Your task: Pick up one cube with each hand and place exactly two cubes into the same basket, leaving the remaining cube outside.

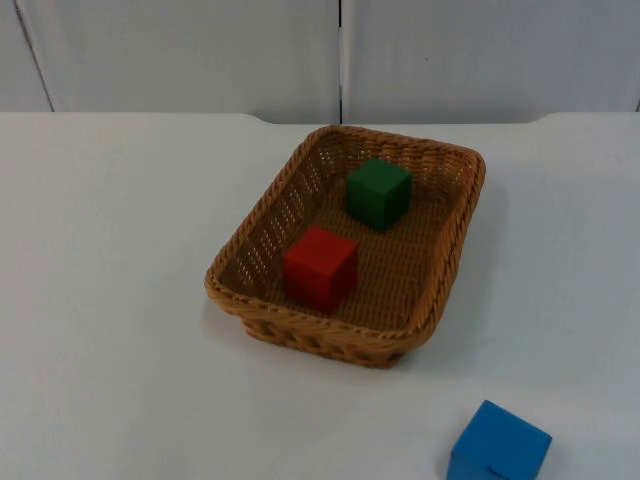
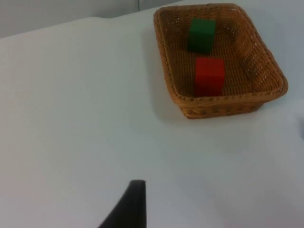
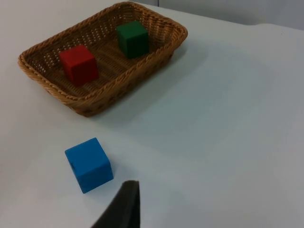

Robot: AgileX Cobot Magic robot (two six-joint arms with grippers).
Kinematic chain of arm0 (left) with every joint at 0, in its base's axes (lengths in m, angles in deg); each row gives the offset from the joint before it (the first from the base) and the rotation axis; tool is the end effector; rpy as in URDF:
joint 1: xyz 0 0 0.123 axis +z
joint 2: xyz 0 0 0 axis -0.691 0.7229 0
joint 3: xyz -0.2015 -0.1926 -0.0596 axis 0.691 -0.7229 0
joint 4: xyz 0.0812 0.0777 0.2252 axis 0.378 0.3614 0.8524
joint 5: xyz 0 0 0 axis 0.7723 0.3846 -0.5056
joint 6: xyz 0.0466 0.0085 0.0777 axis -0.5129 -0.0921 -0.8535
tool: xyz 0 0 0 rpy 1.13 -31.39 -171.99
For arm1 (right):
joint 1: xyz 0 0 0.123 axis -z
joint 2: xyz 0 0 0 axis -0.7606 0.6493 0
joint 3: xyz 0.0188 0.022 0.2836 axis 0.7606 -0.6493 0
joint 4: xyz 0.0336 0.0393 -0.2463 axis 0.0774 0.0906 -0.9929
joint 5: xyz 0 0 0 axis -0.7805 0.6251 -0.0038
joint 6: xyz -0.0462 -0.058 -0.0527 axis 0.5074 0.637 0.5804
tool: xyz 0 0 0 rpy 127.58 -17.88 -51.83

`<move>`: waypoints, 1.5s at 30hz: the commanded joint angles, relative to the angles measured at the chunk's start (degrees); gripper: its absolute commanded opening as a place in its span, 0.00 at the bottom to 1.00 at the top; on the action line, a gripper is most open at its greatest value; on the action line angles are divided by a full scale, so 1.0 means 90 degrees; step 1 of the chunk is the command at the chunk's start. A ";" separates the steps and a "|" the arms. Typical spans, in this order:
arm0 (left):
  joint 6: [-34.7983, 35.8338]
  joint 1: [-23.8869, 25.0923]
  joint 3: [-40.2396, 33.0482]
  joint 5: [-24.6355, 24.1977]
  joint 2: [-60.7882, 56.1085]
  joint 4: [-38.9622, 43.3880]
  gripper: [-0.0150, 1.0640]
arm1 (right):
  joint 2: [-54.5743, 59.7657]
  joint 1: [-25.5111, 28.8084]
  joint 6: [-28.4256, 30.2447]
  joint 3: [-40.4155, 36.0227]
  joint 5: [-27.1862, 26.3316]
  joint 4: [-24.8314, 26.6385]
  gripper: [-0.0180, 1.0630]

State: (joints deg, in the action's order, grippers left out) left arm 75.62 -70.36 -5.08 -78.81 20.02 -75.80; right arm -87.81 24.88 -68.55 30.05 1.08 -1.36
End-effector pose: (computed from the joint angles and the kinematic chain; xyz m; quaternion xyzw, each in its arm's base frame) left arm -0.0046 0.0015 0.2757 0.1871 0.8370 -0.1301 0.4975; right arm -0.0057 -0.0076 0.2812 -0.1777 0.8370 0.0852 0.5105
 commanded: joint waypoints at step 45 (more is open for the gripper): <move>0.0062 0.0003 -0.0029 -0.0008 -0.0019 0.0020 0.99 | -0.0026 0.2089 -0.0002 -0.0044 -0.0079 -0.0016 0.99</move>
State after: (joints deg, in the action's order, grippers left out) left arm 75.62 -70.36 -5.08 -78.85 20.02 -75.80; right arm -87.81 43.18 -68.55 30.05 0.86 -1.36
